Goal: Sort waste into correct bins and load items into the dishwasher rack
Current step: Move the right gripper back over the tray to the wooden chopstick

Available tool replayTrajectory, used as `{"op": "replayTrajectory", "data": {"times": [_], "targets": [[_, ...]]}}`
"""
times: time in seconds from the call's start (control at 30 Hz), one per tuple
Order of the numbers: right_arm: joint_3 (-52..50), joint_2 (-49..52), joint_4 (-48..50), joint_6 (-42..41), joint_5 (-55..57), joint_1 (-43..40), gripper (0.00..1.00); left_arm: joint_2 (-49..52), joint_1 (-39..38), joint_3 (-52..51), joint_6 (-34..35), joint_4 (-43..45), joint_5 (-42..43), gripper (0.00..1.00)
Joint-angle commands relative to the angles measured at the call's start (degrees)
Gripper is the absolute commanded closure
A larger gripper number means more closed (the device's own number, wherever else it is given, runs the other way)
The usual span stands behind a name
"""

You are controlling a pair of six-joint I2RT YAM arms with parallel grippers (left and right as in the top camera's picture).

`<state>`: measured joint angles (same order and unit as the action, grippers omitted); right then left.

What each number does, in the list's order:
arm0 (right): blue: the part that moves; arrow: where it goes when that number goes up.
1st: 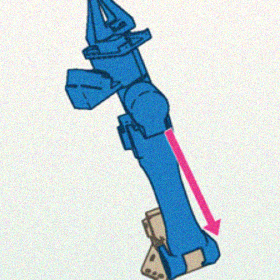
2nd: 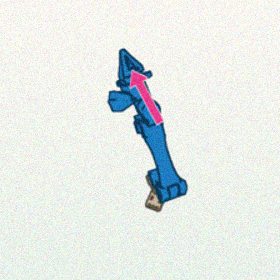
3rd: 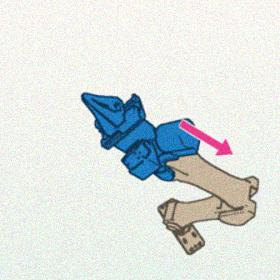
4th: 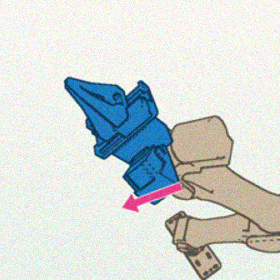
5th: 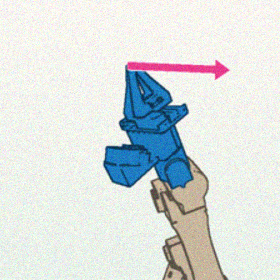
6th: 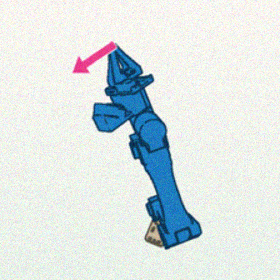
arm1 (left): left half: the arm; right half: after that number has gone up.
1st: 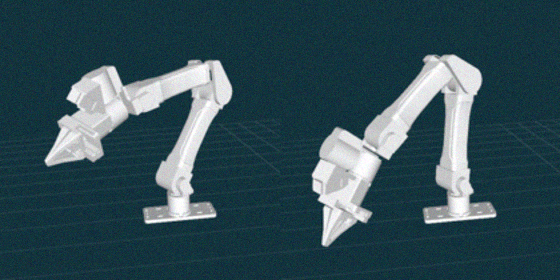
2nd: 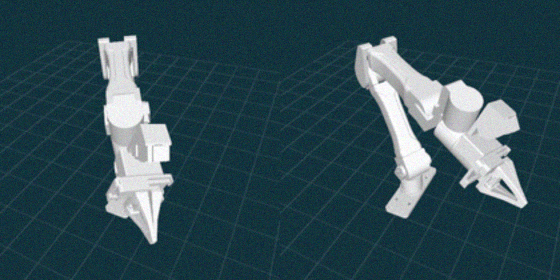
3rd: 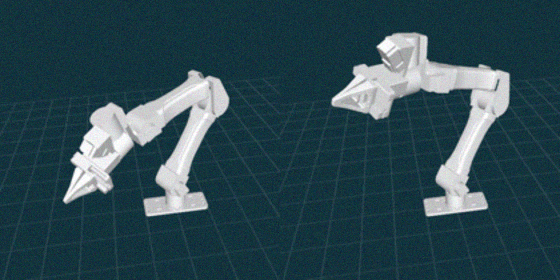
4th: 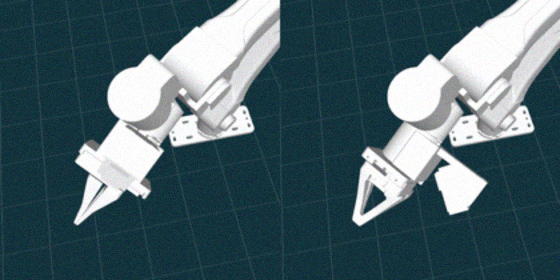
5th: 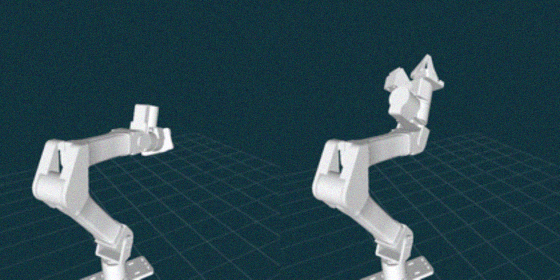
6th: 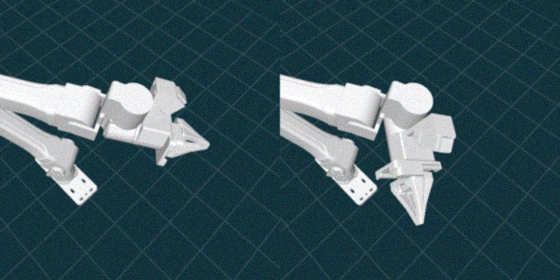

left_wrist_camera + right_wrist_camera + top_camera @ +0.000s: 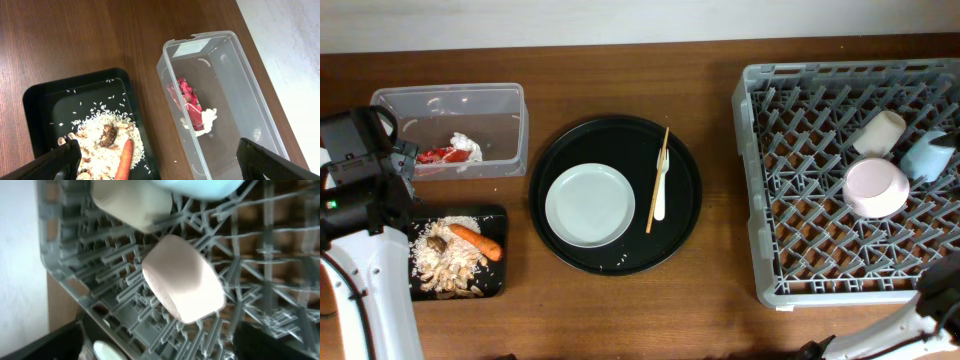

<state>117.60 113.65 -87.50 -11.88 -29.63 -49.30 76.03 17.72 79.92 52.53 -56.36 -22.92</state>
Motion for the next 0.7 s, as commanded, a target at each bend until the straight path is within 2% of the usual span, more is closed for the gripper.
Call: {"op": "replayTrajectory", "data": {"times": [0.0, 0.13, 0.23, 0.33, 0.4, 0.53, 0.67], "targets": [[7.0, -6.6, -3.0, -2.2, 5.5, 0.2, 0.01, 0.0, 0.2, -0.1, 0.6, 0.1, -0.4, 0.01], [8.1, -12.0, -3.8, -2.1, 7.0, 3.0, 0.01, 0.0, 0.2, -0.1, 0.5, 0.1, -0.4, 0.01], [8.1, -15.4, -4.1, -2.2, 13.5, 10.1, 0.01, 0.0, 0.2, -0.1, 0.6, 0.1, -0.4, 0.01], [7.8, -15.5, -4.3, -2.1, 15.5, 19.8, 0.01, 0.0, 0.2, -0.1, 0.5, 0.1, -0.4, 0.01], [6.6, -14.9, -3.7, -2.1, 15.5, 30.3, 0.02, 0.0, 0.2, -0.1, 0.6, 0.1, -0.4, 0.01], [5.6, -12.0, -1.2, -1.9, 15.6, 46.1, 0.03, 0.0, 0.2, -0.1, 0.5, 0.1, -0.4, 0.01], [5.6, -5.7, 2.5, -3.8, 19.1, 60.6, 0.18, 0.0, 0.2, -0.1, 0.5, 0.1, -0.4, 0.01]]}}
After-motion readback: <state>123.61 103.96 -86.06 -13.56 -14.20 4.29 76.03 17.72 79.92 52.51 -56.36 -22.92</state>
